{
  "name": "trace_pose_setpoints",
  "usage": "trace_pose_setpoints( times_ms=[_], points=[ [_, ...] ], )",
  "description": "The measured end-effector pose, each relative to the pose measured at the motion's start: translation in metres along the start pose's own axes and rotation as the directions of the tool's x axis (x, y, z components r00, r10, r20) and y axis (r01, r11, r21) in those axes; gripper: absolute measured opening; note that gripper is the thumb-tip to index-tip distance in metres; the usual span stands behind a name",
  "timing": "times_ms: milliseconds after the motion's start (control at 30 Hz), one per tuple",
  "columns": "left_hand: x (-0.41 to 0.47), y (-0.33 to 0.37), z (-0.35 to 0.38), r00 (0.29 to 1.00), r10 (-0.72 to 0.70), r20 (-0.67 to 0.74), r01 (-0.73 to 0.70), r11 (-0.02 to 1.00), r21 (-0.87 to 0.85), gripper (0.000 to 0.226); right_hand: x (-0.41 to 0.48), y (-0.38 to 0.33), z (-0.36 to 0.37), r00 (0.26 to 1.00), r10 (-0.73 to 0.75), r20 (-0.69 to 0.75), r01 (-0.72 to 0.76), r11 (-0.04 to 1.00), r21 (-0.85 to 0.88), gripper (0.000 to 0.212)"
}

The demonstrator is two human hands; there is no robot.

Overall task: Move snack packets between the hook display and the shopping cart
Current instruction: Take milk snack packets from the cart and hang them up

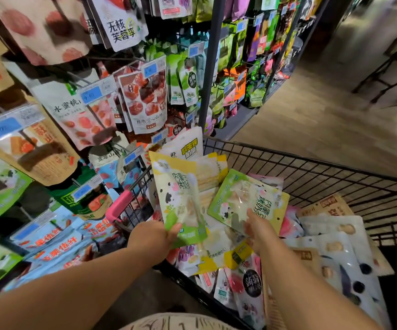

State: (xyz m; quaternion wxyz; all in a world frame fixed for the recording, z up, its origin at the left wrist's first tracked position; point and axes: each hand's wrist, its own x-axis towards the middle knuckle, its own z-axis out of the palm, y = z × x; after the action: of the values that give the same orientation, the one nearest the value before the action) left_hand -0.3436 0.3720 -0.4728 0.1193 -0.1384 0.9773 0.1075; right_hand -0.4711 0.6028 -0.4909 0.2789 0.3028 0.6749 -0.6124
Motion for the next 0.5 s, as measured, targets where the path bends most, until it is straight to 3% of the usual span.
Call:
trace_pose_setpoints(
  times_ms=[133,300,433,500],
  points=[
    [0.0,0.004,-0.004,0.999,-0.048,0.015,0.048,0.999,0.007,0.069,0.018,0.024,0.0,0.974,0.222,0.039,-0.225,0.96,0.169,0.028],
    [0.003,0.004,-0.001,0.998,-0.039,-0.048,0.035,0.996,-0.08,0.057,0.038,0.033,0.011,0.949,0.307,0.074,-0.312,0.874,0.373,0.028],
    [0.006,-0.002,0.007,0.999,-0.003,-0.044,-0.001,0.996,-0.084,0.064,0.045,0.03,0.021,0.942,0.332,0.046,-0.315,0.831,0.458,0.029],
    [0.006,-0.004,0.008,1.0,0.015,-0.011,-0.016,0.998,-0.068,0.078,0.049,0.03,0.022,0.95,0.309,0.037,-0.284,0.812,0.511,0.033]
  ],
)
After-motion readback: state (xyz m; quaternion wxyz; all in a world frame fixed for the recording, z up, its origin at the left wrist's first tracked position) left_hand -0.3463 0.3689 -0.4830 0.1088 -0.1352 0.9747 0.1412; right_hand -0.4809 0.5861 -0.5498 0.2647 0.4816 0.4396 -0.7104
